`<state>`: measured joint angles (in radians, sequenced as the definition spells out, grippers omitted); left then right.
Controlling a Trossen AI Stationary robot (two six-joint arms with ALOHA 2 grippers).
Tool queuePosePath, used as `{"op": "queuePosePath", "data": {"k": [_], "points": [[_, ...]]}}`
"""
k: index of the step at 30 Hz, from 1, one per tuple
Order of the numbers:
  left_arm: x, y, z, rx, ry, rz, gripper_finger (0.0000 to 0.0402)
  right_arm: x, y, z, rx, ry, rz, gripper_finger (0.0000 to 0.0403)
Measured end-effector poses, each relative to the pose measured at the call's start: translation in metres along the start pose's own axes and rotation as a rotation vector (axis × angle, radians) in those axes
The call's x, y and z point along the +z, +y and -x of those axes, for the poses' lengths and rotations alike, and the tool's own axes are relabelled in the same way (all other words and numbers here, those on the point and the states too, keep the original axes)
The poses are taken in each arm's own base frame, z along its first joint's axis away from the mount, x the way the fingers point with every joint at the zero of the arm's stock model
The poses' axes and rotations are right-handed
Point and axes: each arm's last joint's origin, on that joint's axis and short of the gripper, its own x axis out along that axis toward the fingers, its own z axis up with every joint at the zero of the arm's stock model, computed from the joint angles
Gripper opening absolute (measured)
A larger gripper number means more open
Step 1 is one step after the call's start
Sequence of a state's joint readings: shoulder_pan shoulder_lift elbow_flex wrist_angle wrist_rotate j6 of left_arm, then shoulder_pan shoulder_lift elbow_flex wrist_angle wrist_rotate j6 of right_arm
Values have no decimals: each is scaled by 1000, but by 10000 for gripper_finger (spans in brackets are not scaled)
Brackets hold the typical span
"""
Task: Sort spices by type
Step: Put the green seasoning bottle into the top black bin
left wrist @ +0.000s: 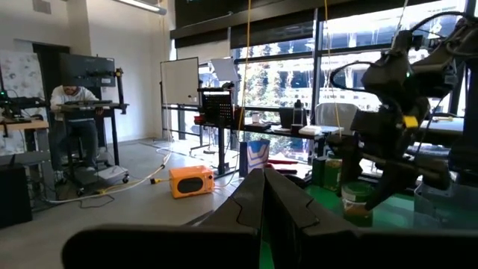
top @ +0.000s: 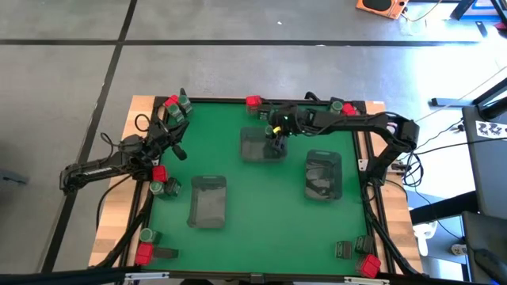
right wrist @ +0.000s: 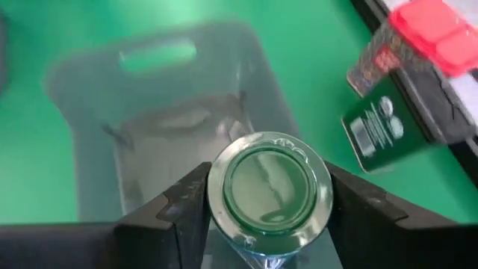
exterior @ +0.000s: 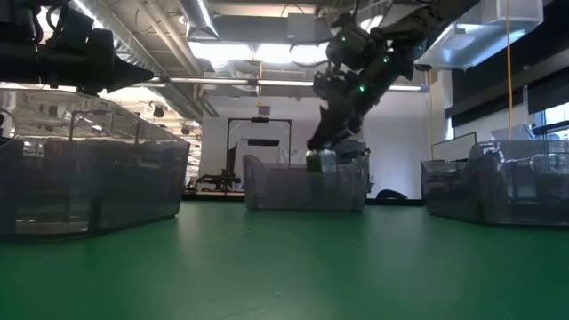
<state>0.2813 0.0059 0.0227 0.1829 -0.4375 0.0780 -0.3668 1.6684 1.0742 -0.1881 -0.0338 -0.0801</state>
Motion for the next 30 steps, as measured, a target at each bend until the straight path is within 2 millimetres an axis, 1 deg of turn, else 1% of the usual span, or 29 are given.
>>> {"op": "queuePosePath", "data": {"k": [2,7,21,24,30], "points": [[0,0,0,0,0,-1,8,-7,0,-3,-1,9,6,216],[-1,0,0,0,7,3,8,-11,1,-5,1,-18,7,216],[-2,0,0,-1,15,1,8,-13,1,-7,-2,-44,-2,217],[-2,0,0,-1,15,1,8,-14,1,-7,1,-42,-3,225],[-2,0,0,-1,14,1,8,-15,1,-7,0,-26,-23,258]]}}
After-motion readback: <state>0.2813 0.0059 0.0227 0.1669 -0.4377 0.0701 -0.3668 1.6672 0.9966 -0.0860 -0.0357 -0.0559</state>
